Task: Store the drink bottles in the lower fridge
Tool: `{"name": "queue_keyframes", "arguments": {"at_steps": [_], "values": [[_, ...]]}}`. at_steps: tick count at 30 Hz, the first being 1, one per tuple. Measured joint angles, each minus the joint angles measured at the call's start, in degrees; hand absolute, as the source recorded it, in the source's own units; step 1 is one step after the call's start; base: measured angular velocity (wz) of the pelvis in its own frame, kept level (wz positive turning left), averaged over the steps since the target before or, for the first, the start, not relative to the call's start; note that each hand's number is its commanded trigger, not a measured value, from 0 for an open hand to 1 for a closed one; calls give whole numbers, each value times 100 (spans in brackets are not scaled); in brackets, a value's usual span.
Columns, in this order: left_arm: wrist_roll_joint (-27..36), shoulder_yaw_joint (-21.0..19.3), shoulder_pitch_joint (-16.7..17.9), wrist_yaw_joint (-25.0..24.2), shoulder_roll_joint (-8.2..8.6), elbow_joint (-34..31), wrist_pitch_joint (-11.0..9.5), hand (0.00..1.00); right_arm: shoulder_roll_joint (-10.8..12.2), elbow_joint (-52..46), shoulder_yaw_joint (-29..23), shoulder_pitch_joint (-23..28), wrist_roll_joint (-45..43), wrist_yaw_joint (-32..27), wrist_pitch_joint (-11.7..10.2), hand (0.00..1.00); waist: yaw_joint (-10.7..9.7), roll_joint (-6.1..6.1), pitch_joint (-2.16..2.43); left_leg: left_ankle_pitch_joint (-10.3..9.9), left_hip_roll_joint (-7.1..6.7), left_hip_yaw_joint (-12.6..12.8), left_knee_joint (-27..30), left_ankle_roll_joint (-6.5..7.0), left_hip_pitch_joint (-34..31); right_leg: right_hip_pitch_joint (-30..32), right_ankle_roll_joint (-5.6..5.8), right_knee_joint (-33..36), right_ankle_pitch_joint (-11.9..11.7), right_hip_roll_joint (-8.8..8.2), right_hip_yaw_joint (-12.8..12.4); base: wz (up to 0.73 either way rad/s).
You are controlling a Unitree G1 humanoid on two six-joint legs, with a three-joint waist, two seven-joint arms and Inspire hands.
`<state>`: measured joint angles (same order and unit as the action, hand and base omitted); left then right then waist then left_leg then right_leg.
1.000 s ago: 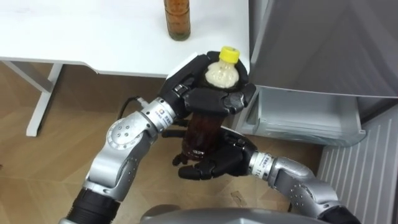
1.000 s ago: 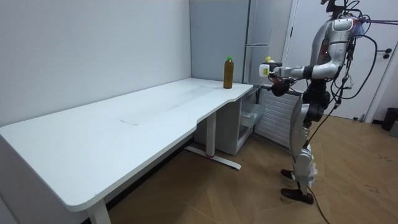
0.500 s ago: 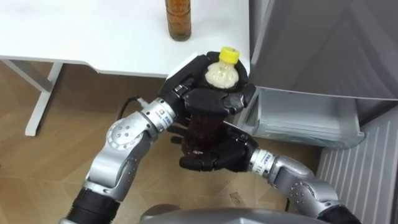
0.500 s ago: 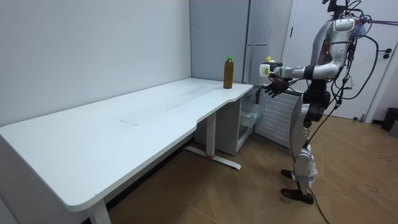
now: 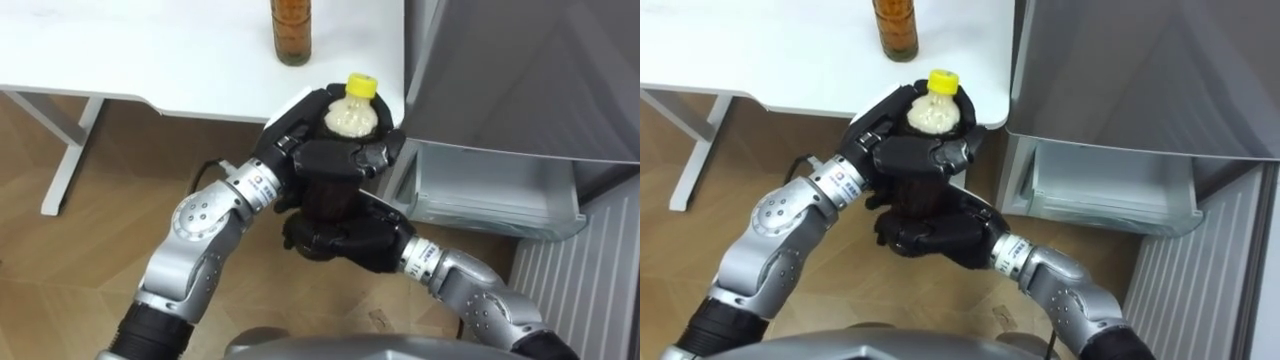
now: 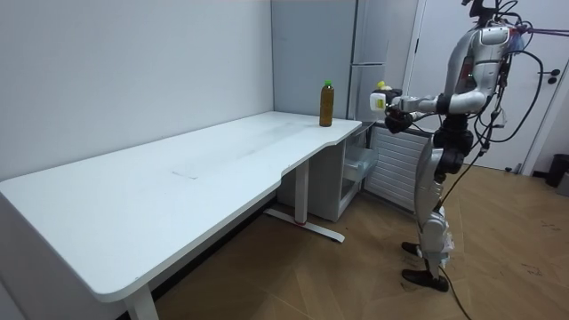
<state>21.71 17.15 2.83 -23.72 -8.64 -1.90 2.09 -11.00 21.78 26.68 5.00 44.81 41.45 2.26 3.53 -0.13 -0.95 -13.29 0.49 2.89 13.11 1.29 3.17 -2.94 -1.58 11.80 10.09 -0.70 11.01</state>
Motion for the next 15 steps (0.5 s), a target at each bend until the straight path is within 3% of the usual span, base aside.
{"name": "queue_keyframes", "arguments": {"at_steps": [1, 2, 3, 4, 15], "values": [[6, -4, 0, 37, 16, 6, 0, 100, 1, 0, -1, 0, 0, -13, -10, 100, 2, 0, 0, 0, 0, 1, -15, 0, -2, 0, 0, -1, 0, 2, -2, 0], [9, -5, 0, 61, 15, 6, 0, 65, 0, 0, -1, 2, 2, -17, -10, 100, -1, 1, -1, 0, 0, 0, -31, 0, 0, 0, 0, -4, 0, 3, 0, 0], [12, -6, 0, 65, 15, 8, 0, 45, 2, 0, -1, 2, 2, -27, -10, 100, 0, 1, -1, 0, 1, 0, -36, 0, 1, 0, 0, -6, 0, 4, 0, 0], [10, 3, 0, 66, 16, 8, 0, 0, 12, 0, 4, 1, 2, -56, -10, 100, 0, 1, -1, 0, 0, 0, -40, 0, 2, 1, 0, -10, 0, 6, 0, 0], [9, 37, 0, 73, -22, 13, 0, 0, 25, 0, 63, 17, 28, -83, -9, 100, -2, -9, -12, 0, -1, 8, -40, 0, 27, 0, 1, -24, 0, 4, -6, 0]]}}
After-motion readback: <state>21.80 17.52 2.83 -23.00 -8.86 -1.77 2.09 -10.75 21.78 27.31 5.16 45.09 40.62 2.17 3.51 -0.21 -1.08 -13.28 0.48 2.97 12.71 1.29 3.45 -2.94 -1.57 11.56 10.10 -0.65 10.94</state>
